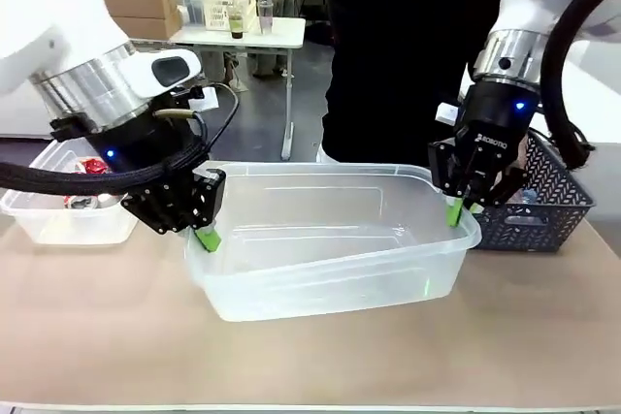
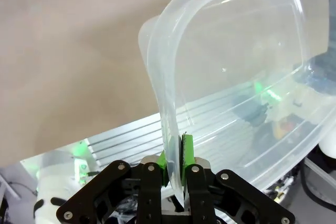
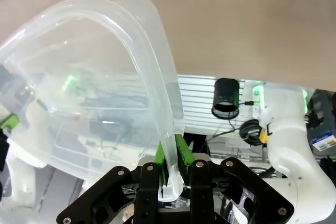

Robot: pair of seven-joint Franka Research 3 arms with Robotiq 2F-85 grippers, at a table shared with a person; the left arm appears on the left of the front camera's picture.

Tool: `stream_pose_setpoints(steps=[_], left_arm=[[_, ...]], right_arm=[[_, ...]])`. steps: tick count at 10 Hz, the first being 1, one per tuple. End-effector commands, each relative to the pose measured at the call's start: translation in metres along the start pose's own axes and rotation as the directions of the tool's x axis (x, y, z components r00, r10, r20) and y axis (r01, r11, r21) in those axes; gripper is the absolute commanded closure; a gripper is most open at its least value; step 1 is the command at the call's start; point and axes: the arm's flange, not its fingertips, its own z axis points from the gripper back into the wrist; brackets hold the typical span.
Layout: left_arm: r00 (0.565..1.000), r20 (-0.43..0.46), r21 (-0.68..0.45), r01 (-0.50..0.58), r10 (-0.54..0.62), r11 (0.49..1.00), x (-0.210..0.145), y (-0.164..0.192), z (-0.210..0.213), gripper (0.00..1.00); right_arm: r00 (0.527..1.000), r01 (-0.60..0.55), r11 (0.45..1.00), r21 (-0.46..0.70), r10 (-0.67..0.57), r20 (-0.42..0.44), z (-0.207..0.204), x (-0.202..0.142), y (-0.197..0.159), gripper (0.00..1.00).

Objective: Sort the waste into each basket.
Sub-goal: Pick up the Organizing box on the right side of the table and lift it.

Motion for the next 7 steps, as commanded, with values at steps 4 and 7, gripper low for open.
stream_pose_setpoints(steps=[4, 7], left_arm=[[0.952, -0.252, -0.245, -0.237, 0.174, 0.940, 0.076, 0.006, 0.031, 1.00], [0.964, -0.202, -0.090, -0.193, 0.172, 0.977, 0.069, 0.018, 0.006, 1.00]], right_arm=[[0.975, -0.047, 0.994, -0.098, 0.067, 0.214, -0.016, -0.001, -0.013, 1.00], [0.991, -0.026, 0.997, -0.077, 0.036, 0.130, -0.002, -0.012, -0.002, 1.00]])
